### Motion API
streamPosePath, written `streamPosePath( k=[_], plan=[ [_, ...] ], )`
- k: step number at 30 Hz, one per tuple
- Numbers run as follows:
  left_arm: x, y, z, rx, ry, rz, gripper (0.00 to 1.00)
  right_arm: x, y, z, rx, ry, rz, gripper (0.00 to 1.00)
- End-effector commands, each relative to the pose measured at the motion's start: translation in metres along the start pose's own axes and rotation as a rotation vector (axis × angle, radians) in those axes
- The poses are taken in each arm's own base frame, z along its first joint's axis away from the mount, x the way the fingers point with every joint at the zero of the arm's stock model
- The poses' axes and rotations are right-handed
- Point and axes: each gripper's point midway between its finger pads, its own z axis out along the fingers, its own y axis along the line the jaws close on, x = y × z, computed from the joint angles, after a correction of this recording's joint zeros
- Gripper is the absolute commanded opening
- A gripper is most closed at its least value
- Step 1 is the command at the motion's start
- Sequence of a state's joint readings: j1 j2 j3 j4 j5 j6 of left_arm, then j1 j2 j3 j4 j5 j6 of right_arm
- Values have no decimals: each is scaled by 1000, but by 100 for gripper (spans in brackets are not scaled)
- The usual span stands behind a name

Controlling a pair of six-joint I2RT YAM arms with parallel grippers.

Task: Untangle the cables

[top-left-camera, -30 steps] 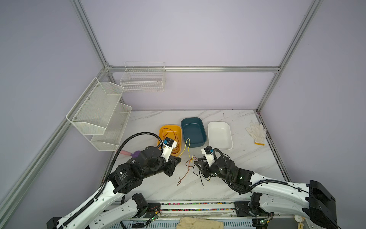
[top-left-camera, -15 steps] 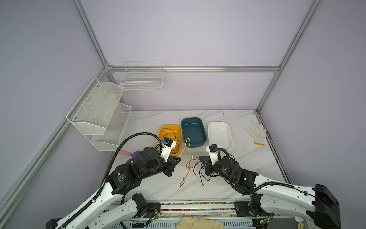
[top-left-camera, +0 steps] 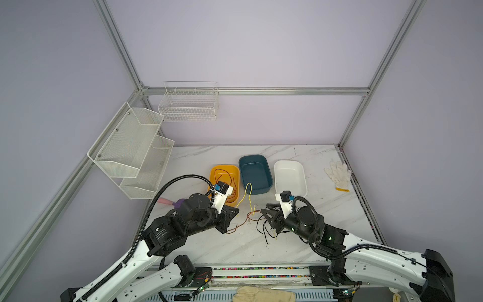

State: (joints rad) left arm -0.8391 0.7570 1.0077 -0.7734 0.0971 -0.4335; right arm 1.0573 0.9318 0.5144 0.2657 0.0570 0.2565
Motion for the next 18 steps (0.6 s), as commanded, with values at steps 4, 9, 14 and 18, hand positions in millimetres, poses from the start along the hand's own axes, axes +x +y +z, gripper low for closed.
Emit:
streamPosePath(
  k=[4, 9, 14, 18],
  plan=[
    [-36, -21, -24, 65, -101, 34, 0, 15, 2, 11, -16, 39, -17, 48],
    [-35, -23, -23, 75, -97, 34, 0, 16, -2, 19, 14, 33, -29, 48],
    [-34, -24, -24, 85, -96, 36, 0, 14, -11, 27, 73, 17, -45, 48],
    [-34, -25, -24, 91, -95, 36, 0, 7, -15, 29, 96, -21, -62, 48]
  ],
)
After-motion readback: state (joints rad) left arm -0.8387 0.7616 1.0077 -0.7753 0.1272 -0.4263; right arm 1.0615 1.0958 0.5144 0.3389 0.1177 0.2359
